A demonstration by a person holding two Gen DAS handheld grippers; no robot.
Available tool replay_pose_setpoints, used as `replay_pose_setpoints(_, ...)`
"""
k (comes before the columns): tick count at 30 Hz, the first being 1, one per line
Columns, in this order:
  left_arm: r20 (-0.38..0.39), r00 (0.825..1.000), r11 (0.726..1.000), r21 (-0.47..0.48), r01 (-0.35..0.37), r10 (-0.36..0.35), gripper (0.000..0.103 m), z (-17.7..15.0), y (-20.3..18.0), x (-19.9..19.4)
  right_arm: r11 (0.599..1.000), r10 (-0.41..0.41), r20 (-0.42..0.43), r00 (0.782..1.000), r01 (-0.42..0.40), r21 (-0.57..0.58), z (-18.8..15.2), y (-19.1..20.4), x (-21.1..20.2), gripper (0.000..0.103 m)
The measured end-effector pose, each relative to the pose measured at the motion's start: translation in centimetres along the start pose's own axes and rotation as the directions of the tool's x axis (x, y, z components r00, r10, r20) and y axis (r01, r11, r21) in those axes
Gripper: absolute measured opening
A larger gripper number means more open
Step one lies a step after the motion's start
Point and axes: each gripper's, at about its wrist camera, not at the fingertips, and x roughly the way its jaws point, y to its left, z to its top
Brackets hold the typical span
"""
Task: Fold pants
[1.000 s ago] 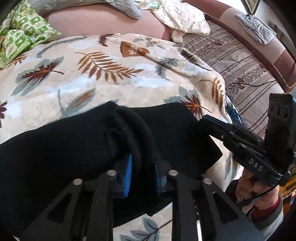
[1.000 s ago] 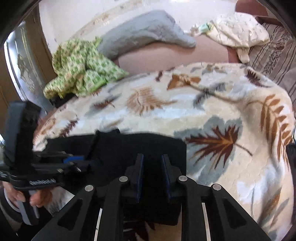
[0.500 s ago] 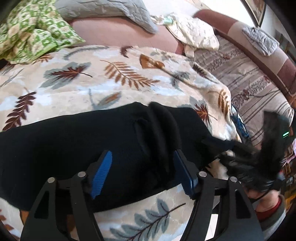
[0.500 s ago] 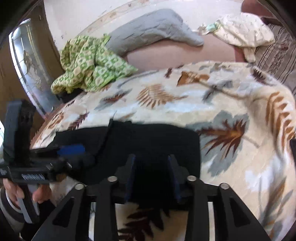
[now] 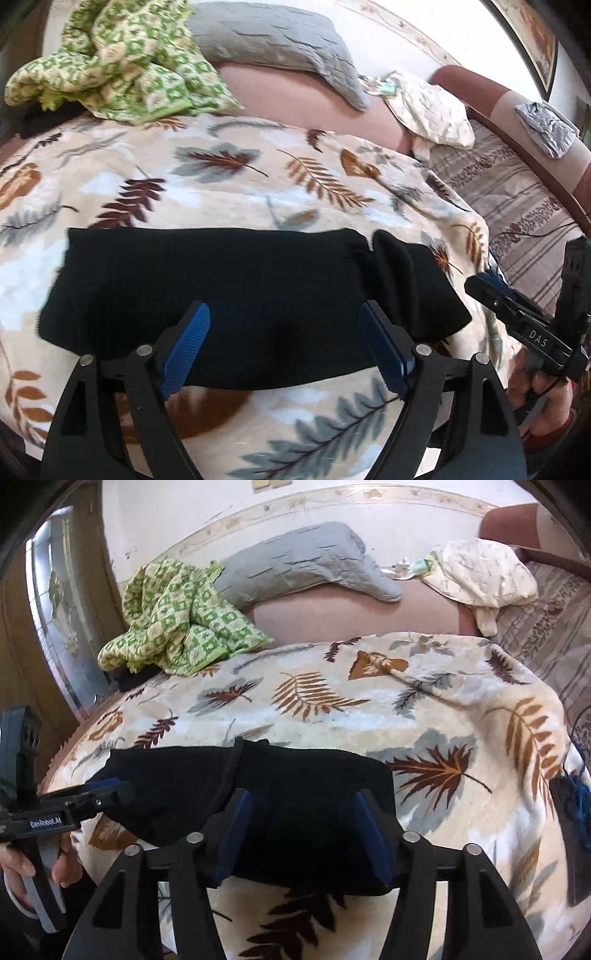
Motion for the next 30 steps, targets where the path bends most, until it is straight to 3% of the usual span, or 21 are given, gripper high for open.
replay_pose_setpoints(5,0.023,1.0,0.999,-0.049,0.008,-0.007,0.084,0.0,2.4,-1.0,0.998,-0.017,-0.032,0.999,0.019,0.068,-0.6,-0.8,0.9,0.062)
replay_pose_setpoints(10,0.002,1.0,0.994,-0.106,0.011,-0.011,0.084,-0.3,4.4,-0.8,1.0,-0.01,-0.031,0.999,0.01,0.011,0.2,0.8,2.0,0.061)
replay_pose_setpoints(12,-0.006,1.0,0.993,-0.116,0.013,-0.014,0.084,-0.4,4.6,-0.7,1.0,-0.002,-0.038,0.999,0.002,0.006,0.6,1.5,2.9,0.052)
replay_pose_setpoints(17,0.003,0.999,0.995,-0.092,0.035,-0.034,0.084,-0.1,3.6,-0.5,0.994,0.077,-0.169,0.983,-0.089,-0.06,-0.8,4.1,6.2,0.051)
replay_pose_setpoints(20,-0.015,0.998,0.996,-0.077,0.054,-0.056,0.084,0.0,2.5,0.2,0.99,0.042,-0.155,0.987,-0.063,-0.128,-1.4,5.1,5.8,0.051)
replay_pose_setpoints(26,-0.049,0.995,0.995,-0.053,0.082,-0.084,0.084,0.0,0.8,1.7,0.991,0.067,-0.1,0.993,-0.077,-0.105,-0.6,3.7,3.4,0.056)
replay_pose_setpoints(30,-0.048,0.995,0.995,-0.052,0.082,-0.085,0.084,0.1,0.4,1.8,0.994,0.099,-0.13,0.987,-0.104,-0.033,-1.1,2.1,4.0,0.058)
